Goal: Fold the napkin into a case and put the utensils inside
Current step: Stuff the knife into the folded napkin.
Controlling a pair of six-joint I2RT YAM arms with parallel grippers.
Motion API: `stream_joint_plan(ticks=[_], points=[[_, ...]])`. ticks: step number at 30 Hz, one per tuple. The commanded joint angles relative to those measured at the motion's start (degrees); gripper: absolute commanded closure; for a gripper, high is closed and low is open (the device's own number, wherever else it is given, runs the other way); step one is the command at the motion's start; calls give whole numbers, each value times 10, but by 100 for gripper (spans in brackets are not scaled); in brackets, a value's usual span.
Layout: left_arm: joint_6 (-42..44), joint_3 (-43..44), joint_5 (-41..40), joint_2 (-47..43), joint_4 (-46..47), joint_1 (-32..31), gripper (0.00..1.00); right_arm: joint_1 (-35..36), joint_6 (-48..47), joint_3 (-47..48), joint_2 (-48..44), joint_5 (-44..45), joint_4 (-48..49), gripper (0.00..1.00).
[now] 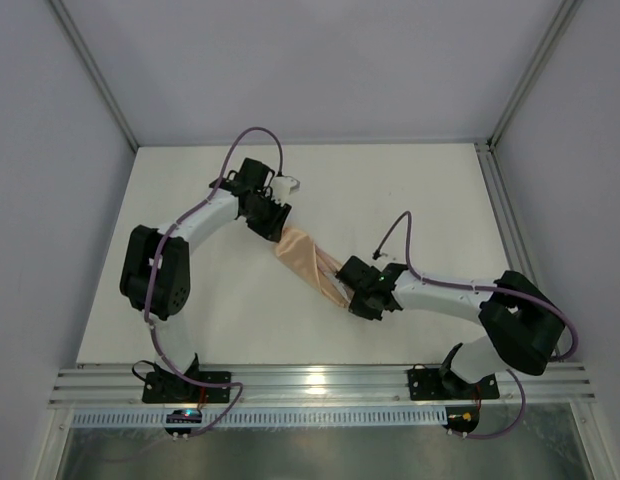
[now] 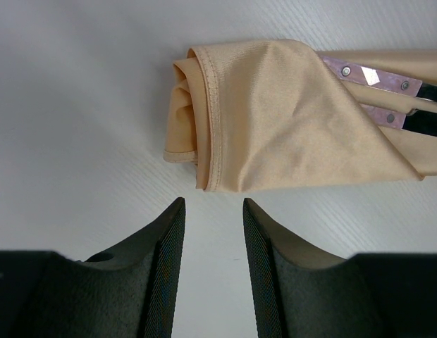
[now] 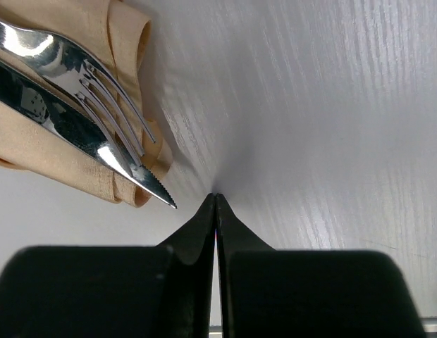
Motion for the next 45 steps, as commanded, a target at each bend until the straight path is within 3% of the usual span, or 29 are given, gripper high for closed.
stream_joint_plan(ticks=[1, 27, 40, 45], points=[[-7, 13, 15, -21, 6, 3, 59, -2, 6, -18, 3, 34, -27, 97], [-6, 9, 22, -25, 6, 10, 59, -17, -4, 69, 94, 33, 8, 97], [-31, 65, 54, 46, 38, 41, 34, -37, -86, 87, 93, 62, 3, 97], [-15, 73, 45, 69, 48, 41, 31, -54, -104, 103, 116, 38, 23, 97]])
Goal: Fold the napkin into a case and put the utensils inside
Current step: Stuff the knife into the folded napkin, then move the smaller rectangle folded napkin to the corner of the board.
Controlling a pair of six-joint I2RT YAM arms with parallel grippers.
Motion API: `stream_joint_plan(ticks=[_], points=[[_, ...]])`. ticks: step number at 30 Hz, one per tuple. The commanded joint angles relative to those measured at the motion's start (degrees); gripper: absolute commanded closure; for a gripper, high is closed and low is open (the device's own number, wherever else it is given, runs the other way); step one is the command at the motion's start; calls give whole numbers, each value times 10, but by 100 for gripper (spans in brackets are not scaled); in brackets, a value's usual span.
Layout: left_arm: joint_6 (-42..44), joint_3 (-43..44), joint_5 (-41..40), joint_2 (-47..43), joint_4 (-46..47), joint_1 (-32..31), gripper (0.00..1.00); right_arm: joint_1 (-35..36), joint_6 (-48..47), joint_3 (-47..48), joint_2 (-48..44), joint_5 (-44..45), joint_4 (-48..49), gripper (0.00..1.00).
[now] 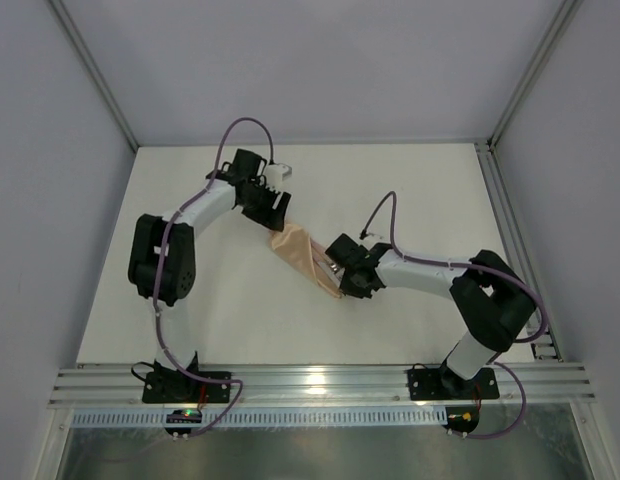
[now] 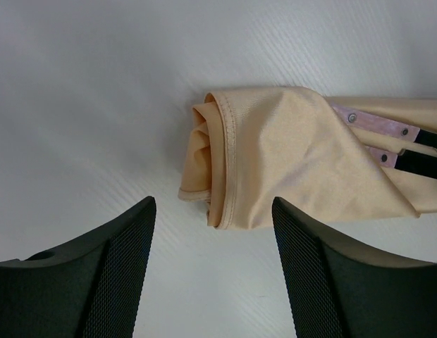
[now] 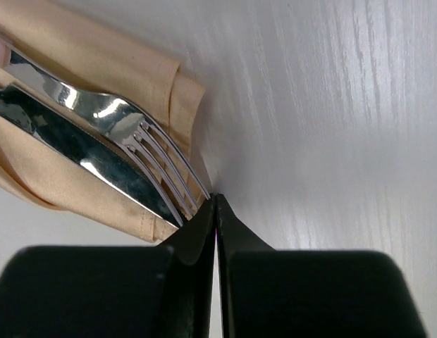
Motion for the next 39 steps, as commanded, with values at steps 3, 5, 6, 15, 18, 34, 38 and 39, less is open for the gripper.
stream_joint_plan(ticks=[3, 5, 6, 15, 18, 34, 38, 39], points=[[16, 16, 4, 24, 18, -1, 30, -13, -36, 28, 50, 14, 4, 97], [17, 19, -2, 35, 18, -1, 29, -14, -40, 30, 53, 18, 5, 97], [18, 18, -1, 36, 21, -1, 29, -17, -43, 31, 54, 19, 6, 97], [18, 21, 6, 64, 25, -1, 55, -23, -57, 3, 18, 11, 2, 97], [8, 16, 4, 68, 32, -1, 68, -23, -62, -12, -2, 10, -5, 97], [-47, 11, 6, 67, 47, 37, 100, -23, -97, -65, -136, 38, -38, 97], [-65, 9, 21, 69, 50, 76, 100, -23, -108, -60, -156, 55, -45, 97], [-65, 7, 20, 68, 51, 95, 100, -23, -108, -59, -158, 58, -49, 97]])
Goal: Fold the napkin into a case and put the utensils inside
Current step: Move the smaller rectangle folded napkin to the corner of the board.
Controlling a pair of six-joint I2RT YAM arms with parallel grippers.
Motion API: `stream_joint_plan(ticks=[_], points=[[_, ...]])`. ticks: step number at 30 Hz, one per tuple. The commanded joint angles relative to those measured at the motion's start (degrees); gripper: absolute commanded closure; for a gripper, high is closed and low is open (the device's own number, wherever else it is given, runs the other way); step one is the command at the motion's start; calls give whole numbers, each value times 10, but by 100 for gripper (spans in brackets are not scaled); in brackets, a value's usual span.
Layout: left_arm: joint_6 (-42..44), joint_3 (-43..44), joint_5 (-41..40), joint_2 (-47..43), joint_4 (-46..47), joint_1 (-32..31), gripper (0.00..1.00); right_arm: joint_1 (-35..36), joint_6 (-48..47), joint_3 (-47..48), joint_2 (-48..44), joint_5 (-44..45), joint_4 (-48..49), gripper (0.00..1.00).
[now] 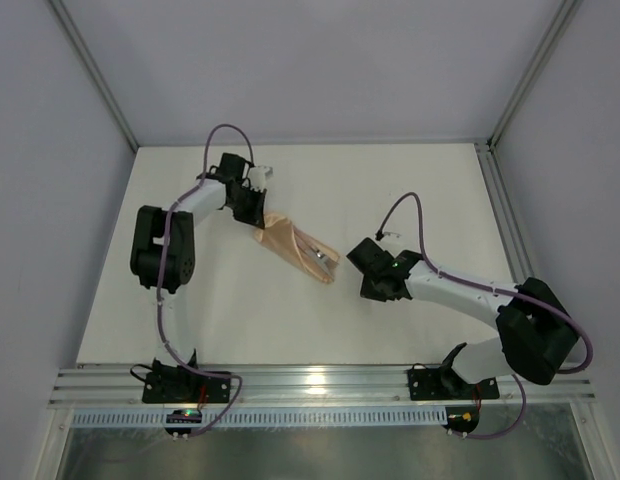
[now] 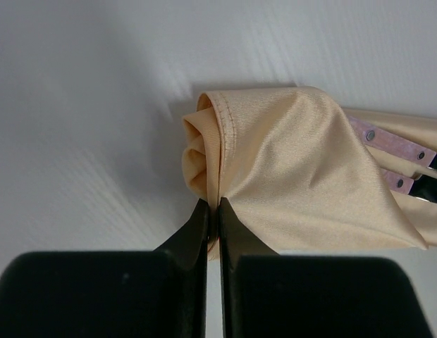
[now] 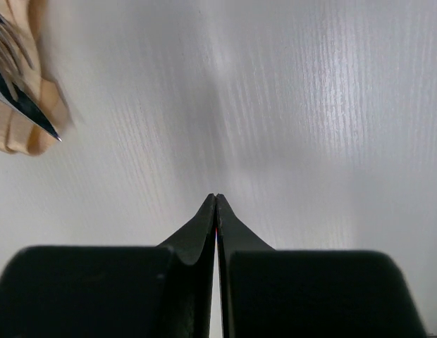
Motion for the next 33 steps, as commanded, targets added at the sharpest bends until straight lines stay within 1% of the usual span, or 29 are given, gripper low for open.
stream_joint_plan(ticks=[1, 3, 5, 8, 9, 11, 12, 14, 15, 18, 20, 21, 23, 24, 26, 27, 29, 30, 33], points=[[-19, 1, 3, -1, 21, 58, 100, -2, -16, 6, -24, 35, -11, 97], [-12, -6, -2, -5, 23, 77, 100, -2, -20, 5, -30, 39, -12, 97], [-9, -15, -8, -12, 26, 113, 100, -2, -23, 5, -32, 44, -12, 97], [-11, -42, -12, -24, 41, 180, 100, -3, -24, 4, -38, 47, -15, 97], [-12, -48, -14, -27, 44, 212, 100, -3, -25, 3, -41, 50, -15, 97], [-15, -64, -26, -39, 54, 244, 100, -3, -27, 3, -43, 51, -14, 97], [-17, -70, -30, -43, 57, 275, 100, -3, -28, 4, -44, 53, -13, 97], [-23, -89, -32, -57, 69, 306, 100, -3, -30, 5, -45, 53, -13, 97], [-29, -96, -29, -63, 75, 335, 100, -3, -31, 5, -45, 53, -11, 97], [-24, -129, -6, -89, 99, 383, 100, -3, -30, 7, -46, 55, -9, 97], [-13, -136, 16, -96, 94, 402, 100, -3, -31, 8, -46, 54, -7, 97], [-7, -140, 31, -99, 89, 414, 96, -3, -34, 9, -45, 54, -6, 97], [18, -141, 40, -101, 75, 421, 91, -3, -38, 11, -44, 53, -5, 97], [27, -143, 44, -101, 59, 422, 85, -3, -40, 12, -44, 53, -5, 97], [42, -149, 46, -106, 53, 422, 76, -3, -44, 14, -45, 55, -6, 97], [44, -158, 46, -111, 53, 424, 68, -3, -45, 15, -46, 54, -6, 97], [39, -165, 48, -124, 56, 426, 60, -3, -46, 15, -47, 57, -7, 97], [38, -167, 47, -128, 57, 428, 52, -3, -48, 16, -50, 57, -9, 97], [36, -173, 35, -152, 52, 429, 43, -3, -54, 15, -59, 58, -10, 95]])
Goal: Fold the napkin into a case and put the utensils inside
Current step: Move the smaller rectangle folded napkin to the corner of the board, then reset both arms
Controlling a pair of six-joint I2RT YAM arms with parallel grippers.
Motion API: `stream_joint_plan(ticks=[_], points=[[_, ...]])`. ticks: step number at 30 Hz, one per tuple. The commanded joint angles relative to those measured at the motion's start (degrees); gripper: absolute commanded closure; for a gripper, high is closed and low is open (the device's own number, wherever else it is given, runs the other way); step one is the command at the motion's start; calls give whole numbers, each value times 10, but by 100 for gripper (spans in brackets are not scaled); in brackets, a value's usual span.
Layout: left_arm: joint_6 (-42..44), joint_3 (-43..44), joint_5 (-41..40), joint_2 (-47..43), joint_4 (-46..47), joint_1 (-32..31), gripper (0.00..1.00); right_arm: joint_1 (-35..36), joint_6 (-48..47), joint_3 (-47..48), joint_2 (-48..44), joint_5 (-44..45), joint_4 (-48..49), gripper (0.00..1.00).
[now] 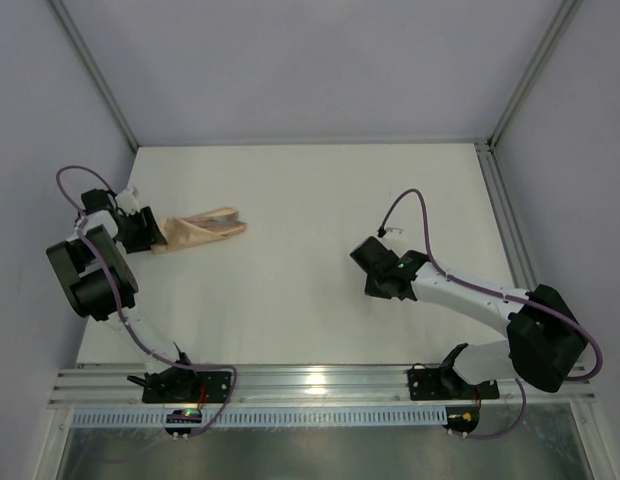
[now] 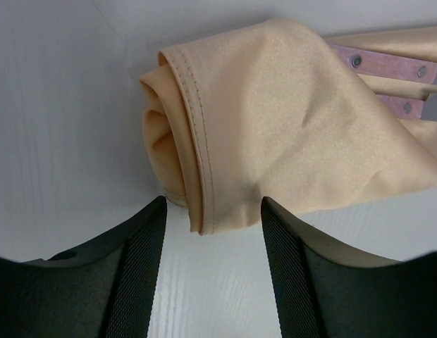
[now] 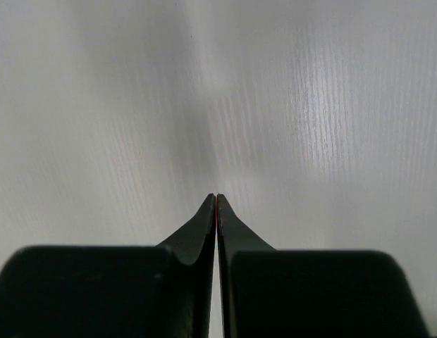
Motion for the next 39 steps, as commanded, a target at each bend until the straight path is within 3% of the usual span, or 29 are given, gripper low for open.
stream_joint_plan(ticks=[1, 3, 5, 6, 7, 9, 10, 11, 18, 27, 39], points=[[12, -7, -1, -61, -9, 4, 41, -1, -15, 16, -30, 22, 2, 93], [23, -11, -20, -73, -21, 3, 39, -1, -23, 19, -37, 23, 3, 90], [37, -17, -38, -96, -42, 3, 35, -1, -34, 25, -42, 22, 12, 80], [41, -20, -44, -105, -50, 3, 32, -2, -49, 28, -44, 17, 17, 75], [46, -23, -52, -115, -60, 3, 32, -4, -59, 32, -47, 13, 22, 61], [55, -29, -83, -152, -90, 3, 19, -21, -80, 39, -47, -7, 33, 49], [61, -33, -96, -166, -101, 4, 7, -33, -87, 41, -47, -15, 35, 42], [65, -40, -111, -181, -122, 4, 1, -46, -92, 41, -47, -21, 36, 41], [105, -117, -234, -350, -178, 18, 1, -172, -177, 46, -72, -31, 49, 23], [88, -186, -289, -414, -258, 88, 1, -296, -248, 18, -117, -45, 84, 16], [69, -241, -328, -490, -266, 88, 1, -312, -284, -6, -132, -55, 114, 16]])
